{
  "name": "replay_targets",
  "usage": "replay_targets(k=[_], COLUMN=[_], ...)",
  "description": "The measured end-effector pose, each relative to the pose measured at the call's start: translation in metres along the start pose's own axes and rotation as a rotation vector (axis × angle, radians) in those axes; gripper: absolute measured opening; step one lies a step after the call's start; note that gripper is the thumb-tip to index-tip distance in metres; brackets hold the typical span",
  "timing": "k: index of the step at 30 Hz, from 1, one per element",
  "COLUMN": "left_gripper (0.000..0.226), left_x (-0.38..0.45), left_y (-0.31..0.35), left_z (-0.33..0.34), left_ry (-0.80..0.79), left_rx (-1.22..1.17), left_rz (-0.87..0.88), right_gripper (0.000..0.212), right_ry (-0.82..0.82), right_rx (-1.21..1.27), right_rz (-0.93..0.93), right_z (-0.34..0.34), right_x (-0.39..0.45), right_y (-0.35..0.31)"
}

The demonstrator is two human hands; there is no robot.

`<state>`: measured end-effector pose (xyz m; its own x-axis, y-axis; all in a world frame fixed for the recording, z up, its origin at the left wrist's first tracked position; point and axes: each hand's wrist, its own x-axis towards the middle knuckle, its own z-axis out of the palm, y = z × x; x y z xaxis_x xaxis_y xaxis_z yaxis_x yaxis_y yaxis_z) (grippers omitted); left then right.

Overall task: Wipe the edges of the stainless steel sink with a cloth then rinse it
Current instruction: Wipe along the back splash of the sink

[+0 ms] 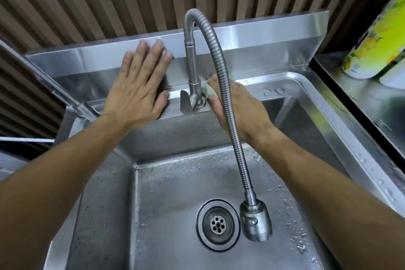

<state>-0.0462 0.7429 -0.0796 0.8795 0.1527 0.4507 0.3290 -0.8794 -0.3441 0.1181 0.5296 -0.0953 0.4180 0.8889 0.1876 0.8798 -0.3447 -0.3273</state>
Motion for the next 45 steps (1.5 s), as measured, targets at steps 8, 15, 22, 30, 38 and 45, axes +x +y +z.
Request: replay_targets(k=[8,15,22,30,38,45], left_gripper=[0.066,0.063,0.070,0.072,0.065,0.064], left_x=[0.071,0.095,0.090,0.088,0.087,0.086], left_y=[-0.013,-0.027,-0.024,-0.025,-0.024,-0.027], left_z=[-0.016,-0.014,-0.009,-0.006,-0.010,-0.012], left_ry=[0.030,0.093,0.257,0.276,0.221,0.102], left_rx=[0.121,0.143,0.054,0.121,0.122,0.144], left_rz=[0.350,0.509,0.422,0.471,0.475,0.482], right_gripper=[0.056,0.037,0.061,0.042,0.050,0.040], right_ry=[0.103,0.614,0.265,0.552,0.039,0.071], right_rx=[-0.006,0.649,0.251,0.392,0.121,0.020], right_rz=[0.372,0.505,-0.127,0.312,-0.013,0.254], right_z=[0.000,-0.014,0.014,-0.025,0.006,-0.004], right_x=[0.000,0.009,0.035,0.004,0.001,-0.018], right_y=[0.002,-0.017,-0.002,0.018,-0.023,-0.002])
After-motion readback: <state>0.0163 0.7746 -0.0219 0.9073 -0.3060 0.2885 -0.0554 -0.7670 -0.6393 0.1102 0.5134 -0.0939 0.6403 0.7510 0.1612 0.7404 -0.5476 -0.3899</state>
